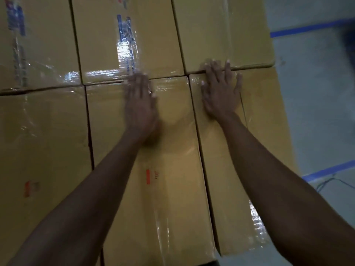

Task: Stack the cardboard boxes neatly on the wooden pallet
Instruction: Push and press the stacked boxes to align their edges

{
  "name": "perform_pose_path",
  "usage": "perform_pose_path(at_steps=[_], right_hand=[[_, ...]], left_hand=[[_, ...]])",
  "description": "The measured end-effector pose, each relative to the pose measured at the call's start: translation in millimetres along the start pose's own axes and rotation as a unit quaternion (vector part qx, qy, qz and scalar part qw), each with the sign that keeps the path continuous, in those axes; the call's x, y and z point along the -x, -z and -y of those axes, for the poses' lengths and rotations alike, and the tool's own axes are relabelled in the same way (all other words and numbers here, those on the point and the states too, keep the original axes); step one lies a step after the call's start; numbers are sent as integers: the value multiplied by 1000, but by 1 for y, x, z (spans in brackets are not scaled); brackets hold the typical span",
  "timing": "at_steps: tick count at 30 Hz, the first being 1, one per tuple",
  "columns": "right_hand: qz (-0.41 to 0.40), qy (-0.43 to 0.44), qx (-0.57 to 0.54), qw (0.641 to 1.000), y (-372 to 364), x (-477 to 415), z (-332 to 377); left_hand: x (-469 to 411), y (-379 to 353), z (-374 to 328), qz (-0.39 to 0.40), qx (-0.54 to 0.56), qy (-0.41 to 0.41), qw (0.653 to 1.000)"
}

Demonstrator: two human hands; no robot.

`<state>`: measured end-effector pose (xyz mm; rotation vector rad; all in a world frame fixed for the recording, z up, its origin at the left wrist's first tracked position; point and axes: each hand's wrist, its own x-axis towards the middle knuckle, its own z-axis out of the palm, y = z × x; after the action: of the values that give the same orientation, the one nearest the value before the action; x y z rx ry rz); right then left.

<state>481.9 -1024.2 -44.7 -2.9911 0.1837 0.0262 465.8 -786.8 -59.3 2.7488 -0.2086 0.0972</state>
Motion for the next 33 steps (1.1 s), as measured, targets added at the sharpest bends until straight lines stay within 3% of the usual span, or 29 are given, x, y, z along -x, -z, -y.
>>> perform_pose_path(at_steps=[5, 22, 28, 33], right_hand=[[24, 39, 12, 999, -13, 5, -2], [-19, 22, -34, 999, -26, -4, 3], [-11, 12, -23, 1000, -9, 6, 10], [-33, 17, -95, 995, 3, 81, 72]], left_hand=[[-24, -31, -64, 48, 6, -54, 997], [-25, -53, -60, 1, -24, -57, 998], [-22, -31, -69, 55, -19, -27, 998], [42, 19, -61, -25, 46, 51, 997]])
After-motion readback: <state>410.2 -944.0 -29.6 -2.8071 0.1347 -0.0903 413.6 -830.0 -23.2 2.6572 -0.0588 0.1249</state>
